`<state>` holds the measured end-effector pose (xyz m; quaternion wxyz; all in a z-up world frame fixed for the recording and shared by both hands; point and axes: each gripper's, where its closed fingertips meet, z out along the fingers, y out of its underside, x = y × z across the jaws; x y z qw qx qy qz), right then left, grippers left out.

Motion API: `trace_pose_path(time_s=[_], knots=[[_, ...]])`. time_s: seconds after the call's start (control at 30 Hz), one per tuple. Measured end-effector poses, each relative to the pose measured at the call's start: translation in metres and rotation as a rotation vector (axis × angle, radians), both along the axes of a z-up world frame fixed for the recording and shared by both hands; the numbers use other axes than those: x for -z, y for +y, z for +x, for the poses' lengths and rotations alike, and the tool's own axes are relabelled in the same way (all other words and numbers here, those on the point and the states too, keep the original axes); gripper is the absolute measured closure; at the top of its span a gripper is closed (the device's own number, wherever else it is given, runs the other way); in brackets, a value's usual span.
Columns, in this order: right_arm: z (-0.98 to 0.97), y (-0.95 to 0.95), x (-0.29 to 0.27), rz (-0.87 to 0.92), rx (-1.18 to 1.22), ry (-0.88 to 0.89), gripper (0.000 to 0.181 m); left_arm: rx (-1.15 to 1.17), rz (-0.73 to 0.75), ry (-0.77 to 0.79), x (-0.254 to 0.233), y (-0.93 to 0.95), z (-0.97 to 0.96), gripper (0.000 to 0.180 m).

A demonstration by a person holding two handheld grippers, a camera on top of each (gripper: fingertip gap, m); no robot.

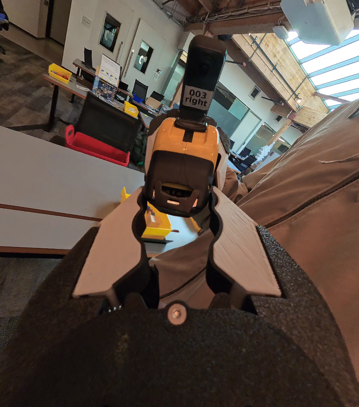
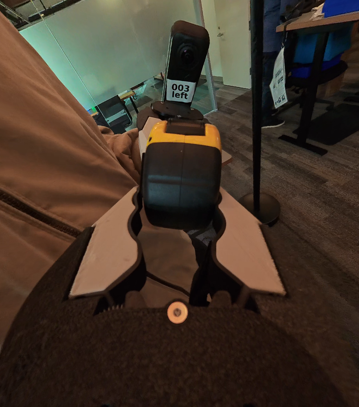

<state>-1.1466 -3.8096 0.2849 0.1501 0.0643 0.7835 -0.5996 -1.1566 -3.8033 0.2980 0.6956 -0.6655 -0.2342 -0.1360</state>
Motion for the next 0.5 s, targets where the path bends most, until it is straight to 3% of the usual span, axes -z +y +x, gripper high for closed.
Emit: trace_pose_path(time_s=[0.37, 0.5], knots=[[-0.293, -0.096, 0.02, -0.019, 0.031, 0.013, 0.118, 0.043, 0.062, -0.013, 0.024, -0.094, -0.296, 0.124], [-0.412, -0.135, 0.005, 0.0, 0.079, -0.013, 0.118, 0.084, 0.084, -0.035, 0.009, -0.131, -0.409, 0.125]])
